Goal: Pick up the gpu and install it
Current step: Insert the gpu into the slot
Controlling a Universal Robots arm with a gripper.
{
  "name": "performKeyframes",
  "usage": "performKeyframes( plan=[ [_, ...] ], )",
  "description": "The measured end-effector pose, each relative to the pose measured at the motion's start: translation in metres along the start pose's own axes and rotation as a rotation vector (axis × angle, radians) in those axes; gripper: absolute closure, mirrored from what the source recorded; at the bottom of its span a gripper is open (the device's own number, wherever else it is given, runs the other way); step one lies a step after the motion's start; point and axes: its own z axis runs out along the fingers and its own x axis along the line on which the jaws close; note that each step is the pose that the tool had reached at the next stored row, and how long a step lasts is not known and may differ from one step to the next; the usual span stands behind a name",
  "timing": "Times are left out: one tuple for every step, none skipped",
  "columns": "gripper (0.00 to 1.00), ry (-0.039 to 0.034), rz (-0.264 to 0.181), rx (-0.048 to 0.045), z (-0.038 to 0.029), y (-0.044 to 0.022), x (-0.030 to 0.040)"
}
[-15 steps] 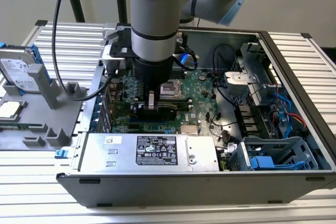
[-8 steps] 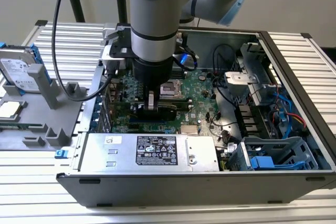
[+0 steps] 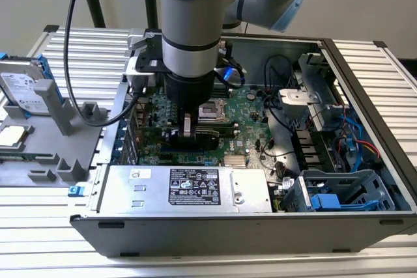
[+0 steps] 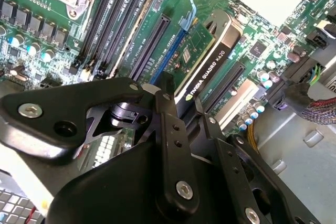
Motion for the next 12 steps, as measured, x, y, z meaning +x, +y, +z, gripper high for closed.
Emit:
performKeyframes(
  plan=[
    [1.0, 0.0001, 0.0, 0.0, 0.0003, 0.0004, 0.0],
    [1.0, 0.0001, 0.0, -0.0001, 0.0006, 0.0007, 0.0001],
    [1.0, 0.0001, 0.0, -0.0002, 0.001, 0.0009, 0.0001],
    [1.0, 0.0002, 0.0, -0.0002, 0.0017, 0.0014, 0.0001],
    [1.0, 0.0003, 0.0, -0.0002, 0.0025, 0.0018, 0.0001],
    [1.0, 0.0002, 0.0, -0.0001, 0.0032, 0.0021, 0.0001],
    [1.0, -0.0004, 0.0, 0.0002, 0.0042, 0.0024, 0.0],
    [1.0, -0.0004, 0.0, 0.0003, 0.005, 0.0025, 0.0001],
    [1.0, 0.0, 0.0, 0.0, 0.0055, 0.0026, 0.0001],
    [1.0, 0.0001, 0.0, -0.0001, 0.0062, 0.0026, 0.0001],
    [1.0, 0.0001, 0.0, -0.0001, 0.0068, 0.0027, 0.0001],
    [1.0, 0.0003, 0.0, -0.0003, 0.0076, 0.0028, 0.0001]
  ],
)
